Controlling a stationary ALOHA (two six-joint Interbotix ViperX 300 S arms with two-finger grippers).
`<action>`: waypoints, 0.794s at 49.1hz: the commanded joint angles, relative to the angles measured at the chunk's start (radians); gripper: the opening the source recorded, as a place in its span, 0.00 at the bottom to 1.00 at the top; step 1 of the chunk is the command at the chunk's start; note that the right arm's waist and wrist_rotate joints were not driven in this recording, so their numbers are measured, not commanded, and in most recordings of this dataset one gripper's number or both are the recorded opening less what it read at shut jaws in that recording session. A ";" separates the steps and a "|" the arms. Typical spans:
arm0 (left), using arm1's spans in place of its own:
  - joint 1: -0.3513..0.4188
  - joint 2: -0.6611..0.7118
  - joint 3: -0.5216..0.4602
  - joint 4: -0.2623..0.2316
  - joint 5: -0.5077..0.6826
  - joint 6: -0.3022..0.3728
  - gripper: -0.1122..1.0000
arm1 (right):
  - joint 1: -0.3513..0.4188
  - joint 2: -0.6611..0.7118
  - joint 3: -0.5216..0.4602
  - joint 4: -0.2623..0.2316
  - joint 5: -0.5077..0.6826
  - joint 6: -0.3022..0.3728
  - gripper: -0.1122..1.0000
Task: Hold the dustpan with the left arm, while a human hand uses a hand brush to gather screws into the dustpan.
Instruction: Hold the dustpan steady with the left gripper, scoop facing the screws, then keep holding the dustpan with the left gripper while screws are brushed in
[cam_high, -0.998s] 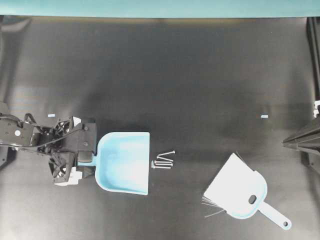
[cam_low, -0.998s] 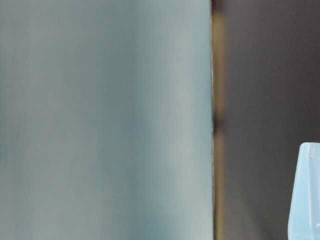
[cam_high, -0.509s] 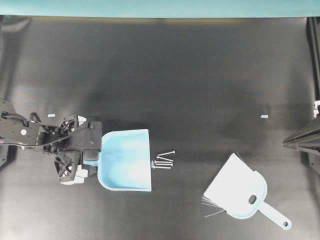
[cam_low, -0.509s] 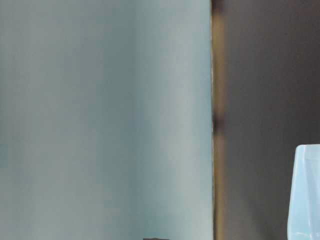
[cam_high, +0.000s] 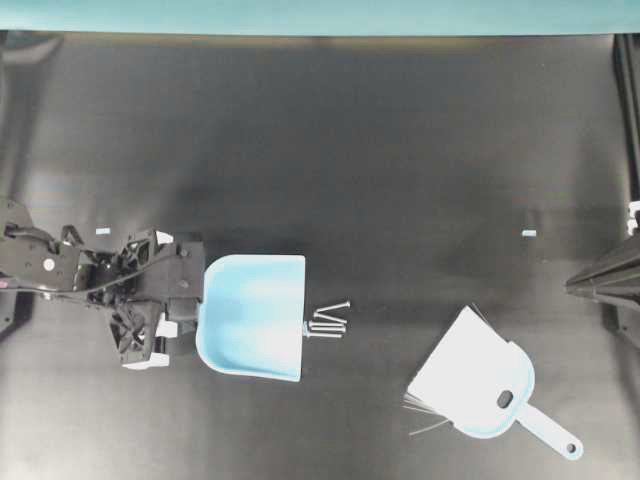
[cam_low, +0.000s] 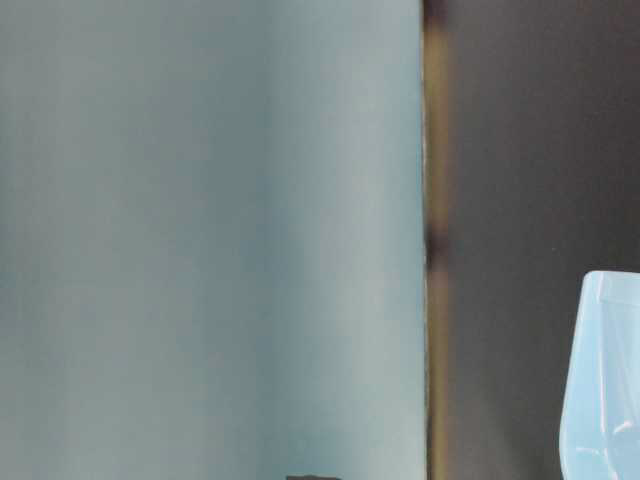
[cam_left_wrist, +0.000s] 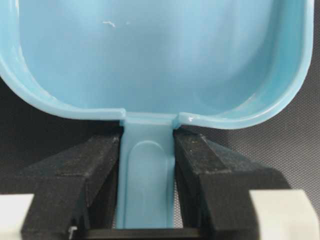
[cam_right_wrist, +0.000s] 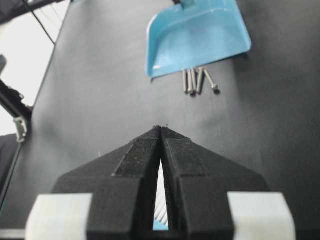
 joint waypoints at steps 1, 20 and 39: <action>-0.005 -0.006 -0.002 0.002 -0.017 0.005 0.36 | 0.000 0.005 -0.006 0.000 -0.005 0.000 0.10; -0.011 -0.075 0.054 0.002 -0.084 -0.083 0.36 | 0.000 0.002 -0.005 -0.002 -0.005 0.000 0.10; -0.011 -0.067 0.021 0.002 0.018 -0.086 0.36 | 0.000 0.002 -0.005 0.000 -0.006 0.000 0.10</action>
